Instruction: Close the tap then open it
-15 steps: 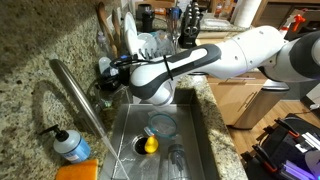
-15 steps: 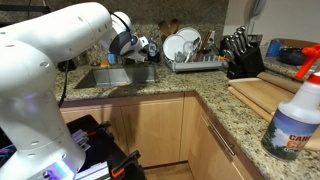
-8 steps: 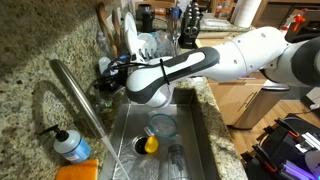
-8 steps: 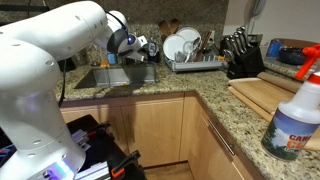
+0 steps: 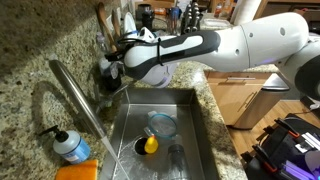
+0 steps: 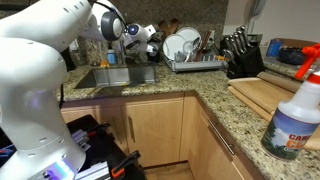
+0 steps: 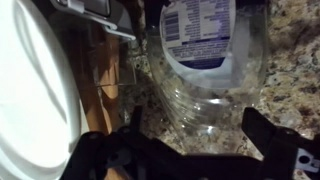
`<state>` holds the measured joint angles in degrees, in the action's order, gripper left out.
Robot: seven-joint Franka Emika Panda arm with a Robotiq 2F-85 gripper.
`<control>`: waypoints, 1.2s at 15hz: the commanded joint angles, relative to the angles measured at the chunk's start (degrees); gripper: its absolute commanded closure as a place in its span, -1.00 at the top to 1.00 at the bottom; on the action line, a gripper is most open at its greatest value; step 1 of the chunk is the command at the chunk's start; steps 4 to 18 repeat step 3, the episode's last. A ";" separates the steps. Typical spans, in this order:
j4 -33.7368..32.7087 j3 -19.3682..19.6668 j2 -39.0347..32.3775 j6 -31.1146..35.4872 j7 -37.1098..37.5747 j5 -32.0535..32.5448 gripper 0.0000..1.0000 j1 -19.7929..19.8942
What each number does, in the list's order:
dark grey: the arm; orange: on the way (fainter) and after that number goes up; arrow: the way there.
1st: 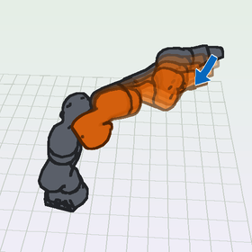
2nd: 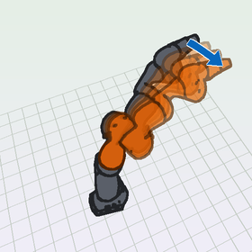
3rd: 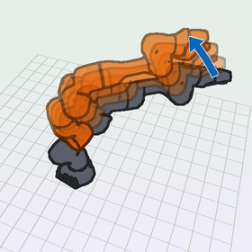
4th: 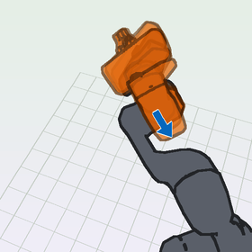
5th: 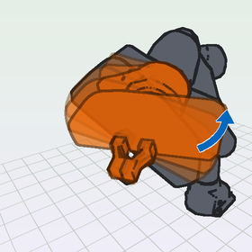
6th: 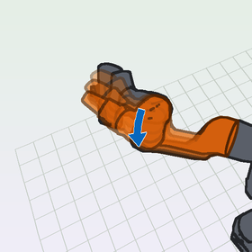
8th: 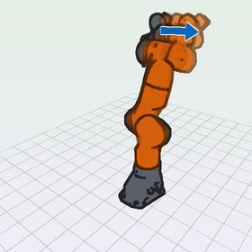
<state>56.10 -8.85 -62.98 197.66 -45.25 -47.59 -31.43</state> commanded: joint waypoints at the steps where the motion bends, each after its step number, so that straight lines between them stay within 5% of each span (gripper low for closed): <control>1: 5.06 2.66 2.46 -0.53 9.65 5.05 1.00 -0.78; 18: 8.27 1.47 5.19 -1.48 9.88 3.59 1.00 -1.27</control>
